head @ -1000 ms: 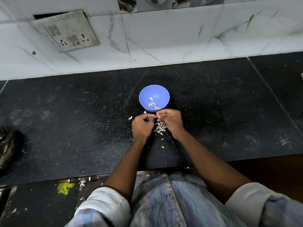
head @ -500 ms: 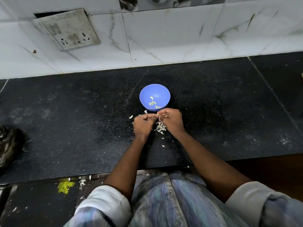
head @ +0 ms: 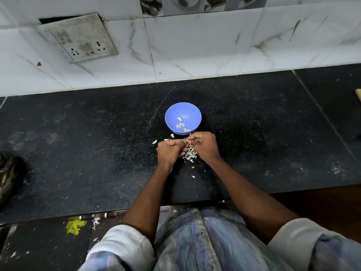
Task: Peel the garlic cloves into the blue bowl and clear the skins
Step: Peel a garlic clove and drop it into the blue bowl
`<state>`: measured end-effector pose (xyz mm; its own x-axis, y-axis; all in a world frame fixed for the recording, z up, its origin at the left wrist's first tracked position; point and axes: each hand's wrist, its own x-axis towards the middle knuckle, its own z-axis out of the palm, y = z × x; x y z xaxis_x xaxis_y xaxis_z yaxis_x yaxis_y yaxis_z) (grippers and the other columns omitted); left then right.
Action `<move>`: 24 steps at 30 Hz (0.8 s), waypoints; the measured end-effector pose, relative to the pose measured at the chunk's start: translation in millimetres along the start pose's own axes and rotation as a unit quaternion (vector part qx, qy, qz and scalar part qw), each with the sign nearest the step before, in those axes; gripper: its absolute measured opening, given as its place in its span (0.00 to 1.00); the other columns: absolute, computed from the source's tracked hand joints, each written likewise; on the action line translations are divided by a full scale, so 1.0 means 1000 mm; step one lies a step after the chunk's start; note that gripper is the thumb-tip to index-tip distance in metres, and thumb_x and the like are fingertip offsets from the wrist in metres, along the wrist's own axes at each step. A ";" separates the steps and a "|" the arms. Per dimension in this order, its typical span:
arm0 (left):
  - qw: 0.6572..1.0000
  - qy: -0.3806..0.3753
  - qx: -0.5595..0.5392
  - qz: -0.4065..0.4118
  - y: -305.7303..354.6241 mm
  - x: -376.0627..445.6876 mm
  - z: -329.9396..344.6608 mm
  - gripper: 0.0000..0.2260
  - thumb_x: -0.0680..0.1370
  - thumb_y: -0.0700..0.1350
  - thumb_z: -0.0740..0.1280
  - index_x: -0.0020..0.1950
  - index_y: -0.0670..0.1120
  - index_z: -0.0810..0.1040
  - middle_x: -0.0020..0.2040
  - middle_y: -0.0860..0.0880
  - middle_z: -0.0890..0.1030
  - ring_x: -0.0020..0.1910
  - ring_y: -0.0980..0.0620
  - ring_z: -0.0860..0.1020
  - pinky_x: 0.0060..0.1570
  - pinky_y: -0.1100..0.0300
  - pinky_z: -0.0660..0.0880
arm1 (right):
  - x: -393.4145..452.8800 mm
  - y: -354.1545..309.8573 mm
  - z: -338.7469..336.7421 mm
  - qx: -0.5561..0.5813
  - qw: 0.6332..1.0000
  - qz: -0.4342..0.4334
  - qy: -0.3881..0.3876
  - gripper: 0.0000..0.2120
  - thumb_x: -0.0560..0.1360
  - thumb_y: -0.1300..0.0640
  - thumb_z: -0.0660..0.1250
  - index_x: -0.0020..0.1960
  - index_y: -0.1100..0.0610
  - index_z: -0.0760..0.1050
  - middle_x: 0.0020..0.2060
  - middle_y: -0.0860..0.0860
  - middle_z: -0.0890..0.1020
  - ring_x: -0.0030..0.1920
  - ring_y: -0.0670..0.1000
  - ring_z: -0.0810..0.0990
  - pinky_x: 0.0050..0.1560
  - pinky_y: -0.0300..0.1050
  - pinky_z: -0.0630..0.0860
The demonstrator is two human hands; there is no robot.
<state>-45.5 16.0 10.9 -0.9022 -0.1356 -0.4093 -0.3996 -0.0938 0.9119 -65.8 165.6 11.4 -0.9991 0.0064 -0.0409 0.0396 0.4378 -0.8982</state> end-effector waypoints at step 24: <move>0.999 0.017 -0.032 -0.001 0.010 -0.002 0.010 0.06 0.80 0.36 0.71 0.47 0.34 0.87 0.42 0.40 0.88 0.34 0.53 0.84 0.40 0.63 0.83 | 0.003 0.000 -0.004 0.086 0.996 0.025 -0.006 0.09 0.77 0.70 0.70 0.47 0.58 0.85 0.38 0.53 0.87 0.39 0.52 0.87 0.45 0.50 0.86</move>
<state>-49.6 25.5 20.7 -0.8952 -0.1681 -0.4127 -0.3890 -0.1571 0.9077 -69.3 169.3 12.9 -0.9957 0.0126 -0.0915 0.0914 0.2777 -0.9563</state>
